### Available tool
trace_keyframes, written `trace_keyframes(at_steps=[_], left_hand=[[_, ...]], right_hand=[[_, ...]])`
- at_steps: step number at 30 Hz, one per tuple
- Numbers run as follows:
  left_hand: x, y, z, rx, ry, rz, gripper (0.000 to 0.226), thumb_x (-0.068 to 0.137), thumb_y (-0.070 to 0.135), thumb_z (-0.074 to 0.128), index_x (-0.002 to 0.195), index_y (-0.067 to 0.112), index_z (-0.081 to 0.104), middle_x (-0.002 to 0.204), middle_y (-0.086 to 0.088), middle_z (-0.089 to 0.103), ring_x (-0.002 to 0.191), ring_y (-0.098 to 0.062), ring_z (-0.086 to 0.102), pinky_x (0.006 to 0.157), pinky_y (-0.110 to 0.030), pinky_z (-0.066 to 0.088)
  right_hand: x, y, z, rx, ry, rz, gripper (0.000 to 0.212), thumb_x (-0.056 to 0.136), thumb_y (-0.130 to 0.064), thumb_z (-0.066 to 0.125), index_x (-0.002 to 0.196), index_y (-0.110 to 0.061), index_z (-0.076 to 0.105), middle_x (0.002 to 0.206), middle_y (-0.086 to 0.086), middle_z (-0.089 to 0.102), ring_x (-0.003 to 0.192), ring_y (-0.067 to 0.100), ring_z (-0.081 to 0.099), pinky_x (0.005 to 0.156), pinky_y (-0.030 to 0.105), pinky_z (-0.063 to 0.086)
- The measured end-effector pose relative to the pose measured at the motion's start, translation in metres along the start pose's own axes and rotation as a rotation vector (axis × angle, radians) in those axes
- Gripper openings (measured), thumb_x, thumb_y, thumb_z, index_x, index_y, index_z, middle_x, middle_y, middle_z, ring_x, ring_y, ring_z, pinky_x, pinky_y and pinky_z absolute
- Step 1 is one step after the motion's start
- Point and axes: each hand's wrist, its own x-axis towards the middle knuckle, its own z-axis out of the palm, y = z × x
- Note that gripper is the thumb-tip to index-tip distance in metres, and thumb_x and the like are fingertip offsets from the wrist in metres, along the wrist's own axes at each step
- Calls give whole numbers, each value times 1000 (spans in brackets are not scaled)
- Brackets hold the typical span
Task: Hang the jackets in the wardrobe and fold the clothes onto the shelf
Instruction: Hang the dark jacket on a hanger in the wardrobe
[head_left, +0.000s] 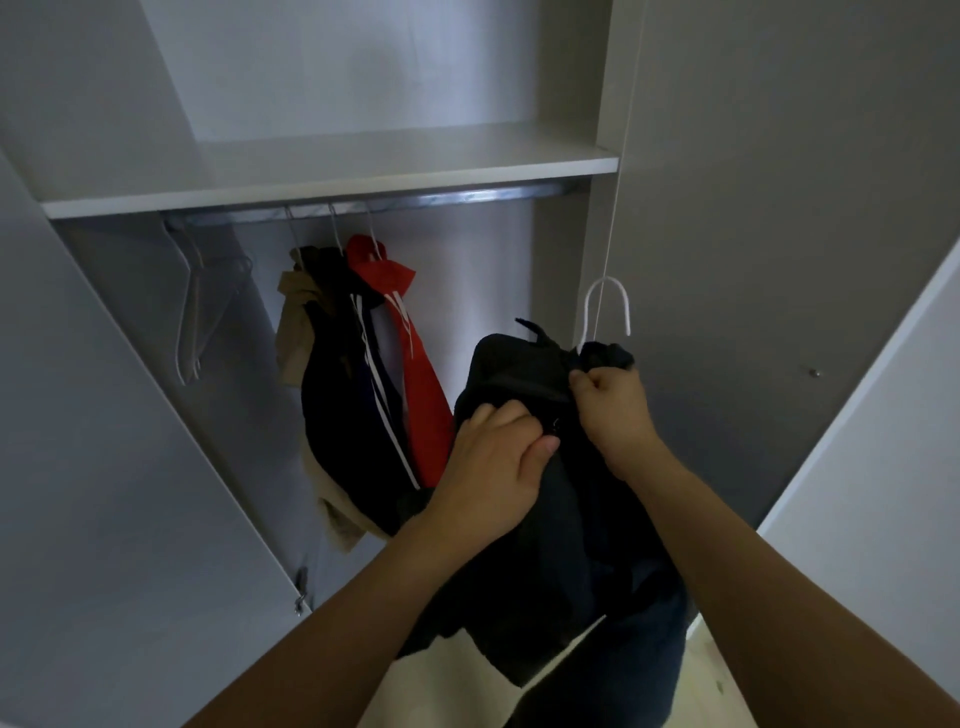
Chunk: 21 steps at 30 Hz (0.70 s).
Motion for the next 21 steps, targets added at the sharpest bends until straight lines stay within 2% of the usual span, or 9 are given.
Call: trace_keyframes(at_steps=[4, 7, 9, 11, 13, 15, 17, 18, 21], left_hand=[[-22, -14, -24, -172, 42, -58, 27, 101, 27, 47, 81, 12, 58, 89, 10, 49, 86, -7, 48, 80, -19, 38], [-25, -33, -43, -390, 64, -368, 30, 102, 32, 40, 78, 28, 57, 85, 16, 52, 79, 6, 53, 73, -15, 38], [-17, -42, -43, -602, 112, -548, 34, 103, 31, 40, 73, 29, 56, 73, 14, 57, 69, 2, 55, 70, -23, 41], [-5, -44, -40, -788, 197, -676, 29, 103, 27, 43, 81, 18, 58, 79, 1, 59, 76, -12, 56, 75, -30, 44], [5, -42, -38, -907, 201, -764, 20, 99, 26, 52, 88, 11, 58, 90, -6, 62, 86, -20, 59, 78, -32, 47], [14, -42, -42, -931, 118, -819, 24, 85, 30, 68, 101, 14, 62, 101, -7, 66, 94, -21, 65, 77, -31, 50], [23, -43, -50, -919, -49, -880, 42, 72, 26, 76, 110, 11, 65, 105, -11, 70, 95, -26, 69, 76, -32, 54], [27, -43, -54, -895, -148, -901, 39, 73, 19, 75, 110, 7, 68, 104, -14, 72, 94, -28, 71, 76, -33, 56], [34, -42, -56, -799, -265, -1004, 26, 79, 2, 69, 104, -2, 70, 100, -18, 73, 92, -32, 71, 76, -36, 58]], right_hand=[[24, 5, -30, 173, 195, 127, 24, 93, -12, 54, 74, 2, 61, 79, 22, 60, 71, 26, 55, 71, 44, 49], [31, 7, -47, 206, 230, 125, 25, 91, -16, 53, 68, -6, 53, 66, 16, 47, 63, 22, 43, 60, 38, 38], [29, 7, -41, 108, 187, 52, 28, 88, -17, 55, 63, -14, 44, 78, 12, 47, 65, 20, 42, 65, 33, 37], [20, 4, -36, -28, 139, -35, 20, 85, -11, 55, 73, -22, 44, 105, 8, 41, 73, 18, 44, 78, 28, 39], [12, 6, -33, -119, 18, -140, 35, 83, 1, 48, 86, -35, 50, 118, 2, 29, 83, 16, 46, 85, 26, 41], [4, 9, -32, -203, -84, -180, 53, 85, 4, 41, 81, -44, 60, 123, -2, 25, 90, 18, 48, 95, 23, 38], [2, 12, -33, -290, -102, -192, 53, 88, 1, 40, 67, -40, 65, 127, 1, 28, 94, 22, 49, 104, 26, 36], [0, 13, -34, -338, -104, -187, 48, 90, -2, 43, 64, -36, 65, 131, 5, 30, 95, 26, 51, 105, 30, 38], [-5, 14, -34, -459, -153, -163, 33, 89, -30, 51, 61, -20, 65, 137, 8, 32, 83, 28, 59, 88, 34, 46]])
